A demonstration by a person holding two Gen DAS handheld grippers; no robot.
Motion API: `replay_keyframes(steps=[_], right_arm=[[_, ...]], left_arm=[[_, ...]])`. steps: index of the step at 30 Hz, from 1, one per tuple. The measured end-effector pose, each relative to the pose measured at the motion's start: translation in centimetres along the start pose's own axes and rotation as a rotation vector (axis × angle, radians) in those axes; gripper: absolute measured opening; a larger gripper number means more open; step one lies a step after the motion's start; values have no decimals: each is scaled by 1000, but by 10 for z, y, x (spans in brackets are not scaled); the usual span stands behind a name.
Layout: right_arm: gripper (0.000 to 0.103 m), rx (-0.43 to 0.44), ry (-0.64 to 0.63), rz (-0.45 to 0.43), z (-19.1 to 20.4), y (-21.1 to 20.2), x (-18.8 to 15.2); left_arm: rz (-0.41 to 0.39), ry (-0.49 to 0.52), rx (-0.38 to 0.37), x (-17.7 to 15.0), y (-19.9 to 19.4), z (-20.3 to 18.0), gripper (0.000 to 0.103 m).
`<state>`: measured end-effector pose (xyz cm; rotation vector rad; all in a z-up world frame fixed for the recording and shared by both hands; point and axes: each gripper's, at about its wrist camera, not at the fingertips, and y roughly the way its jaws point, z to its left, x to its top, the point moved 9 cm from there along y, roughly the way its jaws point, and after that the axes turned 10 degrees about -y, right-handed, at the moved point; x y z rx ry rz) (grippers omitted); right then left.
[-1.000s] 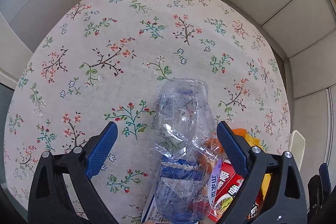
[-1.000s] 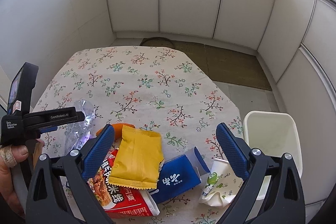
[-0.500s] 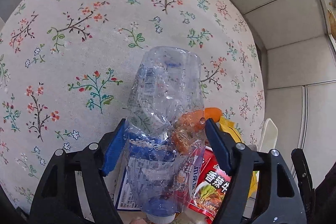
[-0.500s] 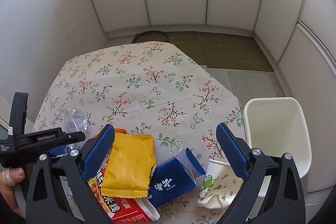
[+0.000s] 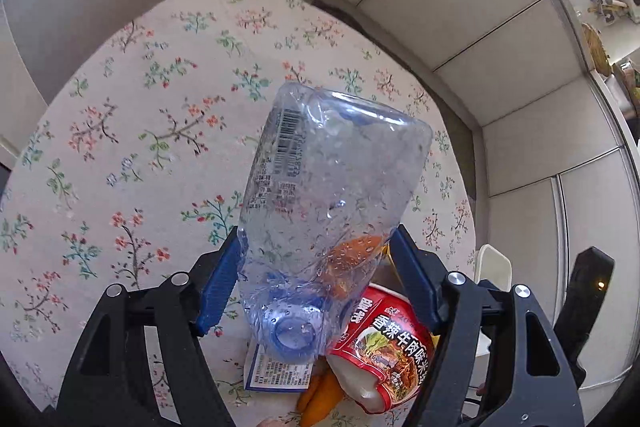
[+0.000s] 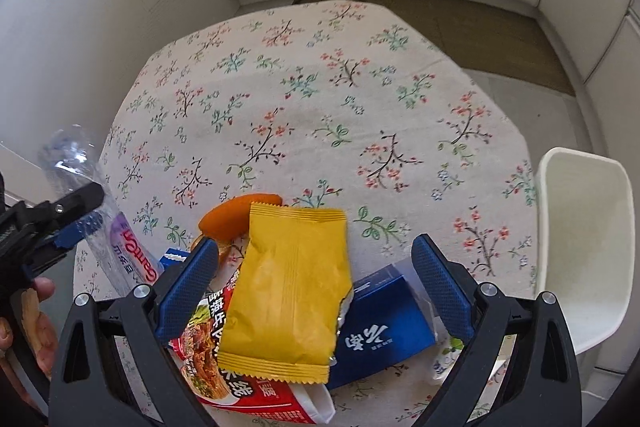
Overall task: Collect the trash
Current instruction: 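Grasp the yellow snack packet with the right tool while the left tool approaches the plastic bottle, then grasp the clear plastic bottle with the left tool while the right tool lifts the packet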
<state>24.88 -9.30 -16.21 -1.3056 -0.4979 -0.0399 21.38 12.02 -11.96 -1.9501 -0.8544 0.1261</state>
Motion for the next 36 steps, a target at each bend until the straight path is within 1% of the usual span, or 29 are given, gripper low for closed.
replay_keyframes(steps=[3, 5, 7, 9, 11, 13, 14, 15, 16, 17, 18, 20, 21, 22, 24, 27, 28, 29, 31, 32, 34, 36], right_arm=[[94, 5, -9, 49, 6, 15, 1], [94, 13, -20, 79, 10, 24, 1], [94, 21, -23, 109, 12, 35, -1], [94, 25, -24, 144, 12, 43, -3], [94, 23, -24, 155, 13, 49, -6], [78, 31, -38, 149, 17, 52, -6], [61, 41, -48, 157, 20, 53, -7], [58, 53, -54, 163, 22, 54, -8], [56, 55, -56, 155, 23, 53, -8], [52, 51, -61, 146, 23, 53, -7], [48, 54, -61, 133, 23, 51, -6], [46, 64, -49, 101, 22, 43, -2], [45, 66, -46, 82, 20, 38, 1], [45, 69, -42, 60, 19, 33, 4], [44, 83, -30, 19, 17, 21, 12], [44, 110, -29, -26, 20, 7, 20], [44, 117, -34, -31, 21, 4, 22], [44, 127, -37, -37, 23, 1, 22], [44, 136, -41, -44, 28, -1, 23], [44, 140, -46, -44, 31, 0, 23], [44, 148, -50, -46, 36, -1, 24], [44, 155, -51, -51, 37, -2, 24]], left_arm=[[-86, 49, 17, 9, -25, -4, 65], [-126, 82, 27, 14, -38, -5, 30], [-146, 83, 28, 19, -49, -1, 32], [-134, 74, 34, 21, -47, 6, 31], [-115, 51, 54, 23, -45, 20, 30], [-93, 13, 58, 26, -42, 33, 30], [-80, -9, 56, 27, -38, 38, 30], [-59, -44, 59, 29, -35, 46, 43], [-37, -86, 61, 28, -30, 53, 62], [-22, -160, 48, 31, -25, 65, 98], [-27, -236, 23, 34, -24, 76, 91], [-11, -341, -23, 40, -21, 90, 91], [-12, -369, -41, 42, -22, 94, 91], [-17, -388, -52, 46, -24, 96, 91], [-14, -397, -61, 47, -28, 96, 91], [27, -361, -93, 44, -31, 86, 91], [23, -320, -81, 44, -36, 82, 91], [6, -277, -46, 47, -39, 79, 92], [-53, -165, 79, 56, -44, 81, 95], [-64, -92, 169, 58, -42, 83, 96], [-43, 2, 280, 57, -29, 89, 96], [-40, 46, 365, 58, -15, 99, 96]])
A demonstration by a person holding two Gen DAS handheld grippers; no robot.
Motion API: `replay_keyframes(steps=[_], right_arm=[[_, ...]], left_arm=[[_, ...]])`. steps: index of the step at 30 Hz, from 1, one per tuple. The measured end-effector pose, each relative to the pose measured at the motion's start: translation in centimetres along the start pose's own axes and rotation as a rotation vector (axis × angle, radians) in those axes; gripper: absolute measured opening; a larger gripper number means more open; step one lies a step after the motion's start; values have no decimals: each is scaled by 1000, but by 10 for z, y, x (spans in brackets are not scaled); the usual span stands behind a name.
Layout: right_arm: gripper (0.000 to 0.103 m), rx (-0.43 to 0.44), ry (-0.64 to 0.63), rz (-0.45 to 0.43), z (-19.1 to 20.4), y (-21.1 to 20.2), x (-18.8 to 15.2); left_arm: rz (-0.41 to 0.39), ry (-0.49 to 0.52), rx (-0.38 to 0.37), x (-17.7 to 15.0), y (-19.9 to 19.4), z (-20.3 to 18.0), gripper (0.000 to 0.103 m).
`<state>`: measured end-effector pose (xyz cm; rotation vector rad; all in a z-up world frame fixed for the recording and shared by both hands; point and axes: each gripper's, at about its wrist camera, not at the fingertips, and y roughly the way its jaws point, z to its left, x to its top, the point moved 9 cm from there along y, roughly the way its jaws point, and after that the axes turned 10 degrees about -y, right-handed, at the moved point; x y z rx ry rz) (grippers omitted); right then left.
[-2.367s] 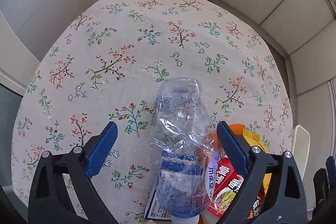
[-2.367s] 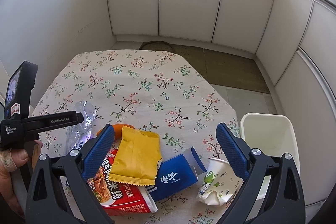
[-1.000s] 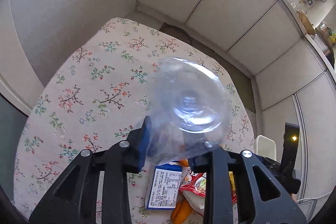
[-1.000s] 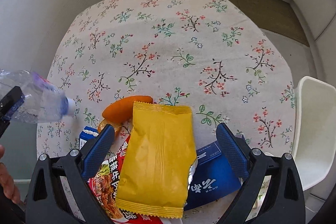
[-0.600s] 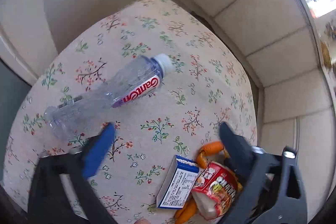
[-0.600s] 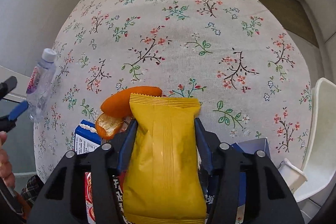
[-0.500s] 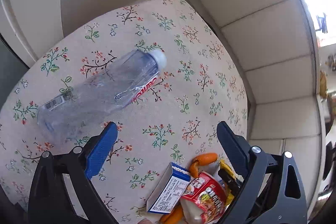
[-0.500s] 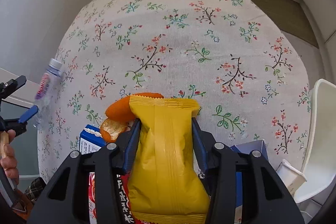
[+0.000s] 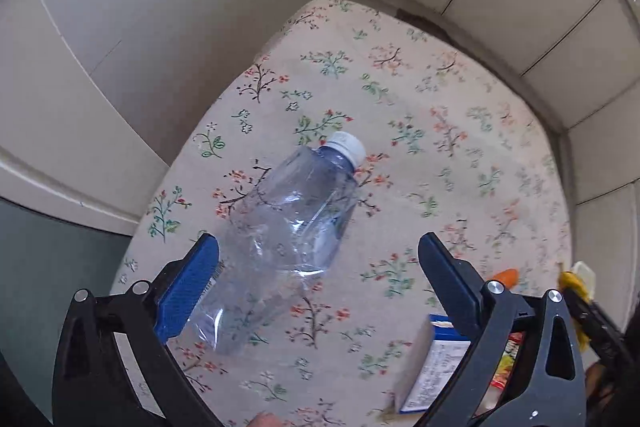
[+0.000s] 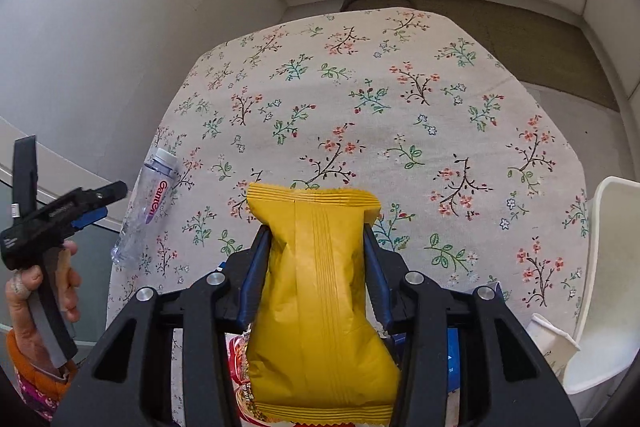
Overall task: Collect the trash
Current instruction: 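Grasp the clear plastic bottle with the left tool while the right tool lifts the packet, then carry the packet and bottle over the white bin and open the right tool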
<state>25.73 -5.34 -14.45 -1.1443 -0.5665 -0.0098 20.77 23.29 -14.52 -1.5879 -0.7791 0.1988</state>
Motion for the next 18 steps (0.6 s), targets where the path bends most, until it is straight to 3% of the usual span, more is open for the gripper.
replay_keyframes(steps=[7, 11, 14, 16, 17, 18], right_arm=[[44, -4, 0, -20, -5, -10, 2], [44, -3, 1, -9, -6, -7, -1], [44, -2, -6, -5, -4, -6, -2], [44, 2, -5, -9, -4, -6, -1], [44, 4, -3, -13, -4, -7, 0], [44, 8, -1, -17, -4, -8, 0]], left_arm=[[10, 224, 168, 1, 36, -9, 94], [26, 339, 275, -1, 51, -14, 63], [33, 348, 316, -1, 56, -3, 51], [31, 314, 288, 2, 51, 3, 41], [30, 293, 265, 4, 48, 4, 28], [29, 270, 232, 6, 44, 5, 26]])
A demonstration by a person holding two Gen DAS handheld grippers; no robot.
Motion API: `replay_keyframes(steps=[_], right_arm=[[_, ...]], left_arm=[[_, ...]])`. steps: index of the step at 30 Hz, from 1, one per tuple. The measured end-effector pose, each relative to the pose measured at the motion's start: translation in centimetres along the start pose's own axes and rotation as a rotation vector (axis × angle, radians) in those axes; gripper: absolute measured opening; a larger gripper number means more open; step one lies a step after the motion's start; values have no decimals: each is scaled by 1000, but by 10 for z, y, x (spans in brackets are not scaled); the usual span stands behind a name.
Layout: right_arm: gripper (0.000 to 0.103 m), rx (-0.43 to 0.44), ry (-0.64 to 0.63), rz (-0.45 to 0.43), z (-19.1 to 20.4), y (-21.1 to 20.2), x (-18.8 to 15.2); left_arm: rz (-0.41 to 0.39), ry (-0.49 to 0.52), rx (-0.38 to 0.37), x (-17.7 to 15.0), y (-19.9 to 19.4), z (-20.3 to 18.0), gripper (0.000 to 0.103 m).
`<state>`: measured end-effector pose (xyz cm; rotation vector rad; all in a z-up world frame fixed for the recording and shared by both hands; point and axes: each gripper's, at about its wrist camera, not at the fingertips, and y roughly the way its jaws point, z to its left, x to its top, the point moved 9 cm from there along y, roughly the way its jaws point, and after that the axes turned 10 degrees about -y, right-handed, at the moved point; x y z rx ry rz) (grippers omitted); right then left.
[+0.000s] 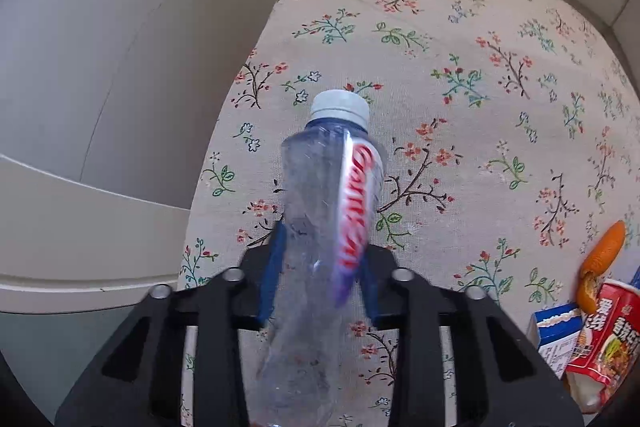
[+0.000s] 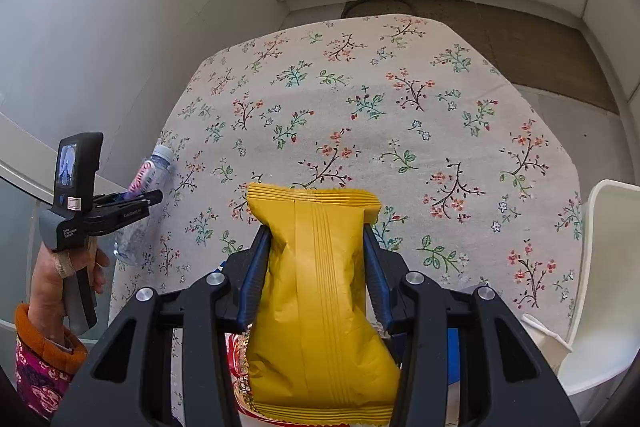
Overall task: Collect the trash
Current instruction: 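Carry the packet and bottle over the white bin and open the right tool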
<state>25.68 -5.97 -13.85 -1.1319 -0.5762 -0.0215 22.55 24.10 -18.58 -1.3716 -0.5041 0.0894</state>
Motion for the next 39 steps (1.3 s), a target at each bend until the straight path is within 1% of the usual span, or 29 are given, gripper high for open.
replay_keyframes(steps=[2, 5, 7, 10, 12, 17, 25, 28, 32, 36, 39], right_arm=[[44, 7, 4, -6, 0, -2, 1], [44, 19, 9, -21, 1, -7, 2], [44, 26, 10, -34, 2, -11, 3], [44, 35, 14, -62, 2, -20, 5], [44, 37, 14, -83, 2, -27, 7], [44, 37, 21, -125, -2, -45, 10], [44, 27, 33, -197, -15, -79, 11], [44, 16, 40, -226, -24, -94, 9], [44, -25, 56, -276, -44, -116, 6], [44, -84, 84, -334, -71, -140, 1], [44, -156, 99, -385, -94, -161, -3]], left_arm=[[-7, -42, -67, 2, -6, 3, 20], [-25, -94, -158, 5, -17, 0, 20], [-49, -117, -204, 6, -28, -2, 20], [-90, -138, -266, 8, -54, -18, 20], [-126, -132, -281, 11, -69, -31, 20], [-187, -105, -321, 23, -90, -52, 20], [-300, -43, -351, 20, -142, -91, 20], [-339, -30, -374, 15, -161, -102, 20], [-408, -1, -404, 10, -186, -124, 20], [-472, 23, -439, 6, -206, -148, 20], [-498, 36, -460, 2, -214, -166, 20]])
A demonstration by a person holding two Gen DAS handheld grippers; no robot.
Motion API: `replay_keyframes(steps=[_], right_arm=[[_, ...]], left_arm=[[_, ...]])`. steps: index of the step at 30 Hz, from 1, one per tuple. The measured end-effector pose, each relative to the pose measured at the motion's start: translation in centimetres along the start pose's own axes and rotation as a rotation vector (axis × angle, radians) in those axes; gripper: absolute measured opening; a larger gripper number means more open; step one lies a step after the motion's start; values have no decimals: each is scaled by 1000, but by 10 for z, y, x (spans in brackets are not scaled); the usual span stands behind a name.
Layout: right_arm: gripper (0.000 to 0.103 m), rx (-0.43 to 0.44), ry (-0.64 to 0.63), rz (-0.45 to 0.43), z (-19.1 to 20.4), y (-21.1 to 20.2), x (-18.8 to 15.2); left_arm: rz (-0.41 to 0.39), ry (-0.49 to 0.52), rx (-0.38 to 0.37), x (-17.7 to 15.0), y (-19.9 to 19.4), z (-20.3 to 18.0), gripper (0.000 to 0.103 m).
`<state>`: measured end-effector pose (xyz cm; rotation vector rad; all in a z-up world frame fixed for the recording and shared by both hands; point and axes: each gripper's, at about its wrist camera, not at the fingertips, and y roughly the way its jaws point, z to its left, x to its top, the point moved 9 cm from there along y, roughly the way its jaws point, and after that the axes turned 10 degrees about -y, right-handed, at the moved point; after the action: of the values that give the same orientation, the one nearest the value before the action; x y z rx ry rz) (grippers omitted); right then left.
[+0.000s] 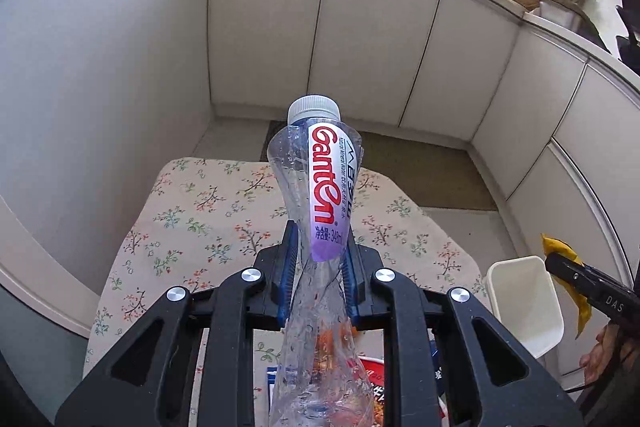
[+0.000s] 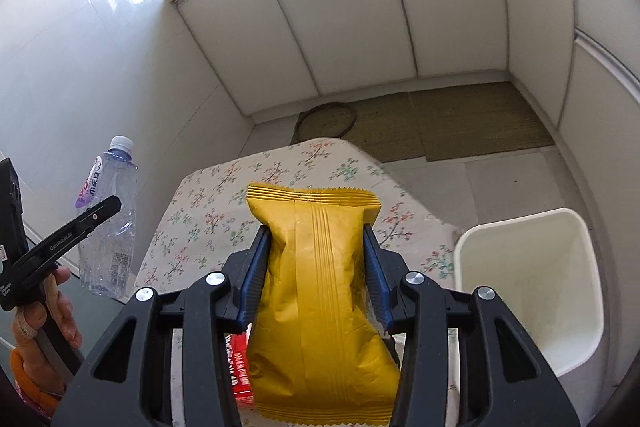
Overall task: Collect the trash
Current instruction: 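Carry the packet and bottle over the white bin and open the right tool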
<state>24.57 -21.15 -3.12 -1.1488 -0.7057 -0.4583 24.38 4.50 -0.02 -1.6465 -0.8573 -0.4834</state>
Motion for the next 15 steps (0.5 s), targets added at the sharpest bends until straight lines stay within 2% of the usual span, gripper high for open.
replay_keyframes(steps=[6, 15], right_arm=[[44, -145, 14, -70, -50, -26, 2], [45, -296, 109, -94, -129, -46, -8]], left_arm=[[11, 29, -24, -13, 12, -31, 20], [24, 66, -56, -37, 24, -68, 20]])
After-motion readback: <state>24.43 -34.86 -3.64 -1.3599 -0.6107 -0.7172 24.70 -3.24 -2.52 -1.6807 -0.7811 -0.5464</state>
